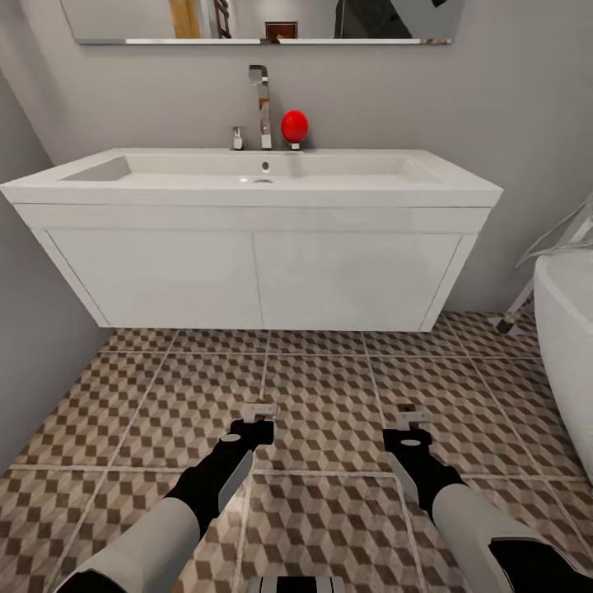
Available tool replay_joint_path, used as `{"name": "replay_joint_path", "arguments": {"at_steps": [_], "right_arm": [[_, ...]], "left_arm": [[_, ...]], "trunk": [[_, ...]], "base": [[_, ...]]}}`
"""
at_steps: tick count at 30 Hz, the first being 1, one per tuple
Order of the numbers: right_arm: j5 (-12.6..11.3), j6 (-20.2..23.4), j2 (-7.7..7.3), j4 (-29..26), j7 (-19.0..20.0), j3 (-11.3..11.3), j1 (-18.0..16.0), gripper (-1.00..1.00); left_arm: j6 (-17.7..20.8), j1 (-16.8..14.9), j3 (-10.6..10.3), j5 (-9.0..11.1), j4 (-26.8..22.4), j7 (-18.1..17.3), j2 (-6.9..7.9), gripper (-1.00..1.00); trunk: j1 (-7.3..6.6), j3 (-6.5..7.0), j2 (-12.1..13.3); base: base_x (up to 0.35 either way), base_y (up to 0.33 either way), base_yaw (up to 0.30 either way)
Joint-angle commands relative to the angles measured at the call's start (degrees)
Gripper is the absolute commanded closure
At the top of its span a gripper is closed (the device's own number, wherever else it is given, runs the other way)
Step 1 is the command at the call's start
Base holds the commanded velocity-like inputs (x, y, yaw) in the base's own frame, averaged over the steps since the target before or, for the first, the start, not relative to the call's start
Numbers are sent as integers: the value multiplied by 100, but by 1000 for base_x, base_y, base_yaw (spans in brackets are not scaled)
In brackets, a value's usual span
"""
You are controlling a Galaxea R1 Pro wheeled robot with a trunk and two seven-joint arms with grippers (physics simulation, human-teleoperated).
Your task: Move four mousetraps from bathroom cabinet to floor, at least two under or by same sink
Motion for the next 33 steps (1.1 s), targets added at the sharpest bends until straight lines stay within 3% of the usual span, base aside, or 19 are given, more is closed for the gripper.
{"name": "replay_joint_path", "arguments": {"at_steps": [1,13,23,28,33], "right_arm": [[44,52,2,-11,-19,-2,0,100],[90,3,8,-11,-77,45,0,100],[97,-31,23,-308,-143,34,0,100],[113,-38,75,-420,-469,41,0,100],[87,-6,76,-432,-613,51,0,100]], "left_arm": [[23,-3,-40,60,-10,52,6,100],[23,-3,-37,60,-17,52,8,100],[25,-3,-32,67,-32,50,18,100],[19,-3,-25,68,-35,56,19,100],[20,-3,-12,73,-59,377,15,100]], "trunk": [[-1,-5,-2],[30,-270,-18],[30,-270,-18],[30,-270,-18],[30,-270,-18]], "base": [[0,0,-11],[0,0,-2],[0,0,0],[0,0,0],[0,0,0]]}}
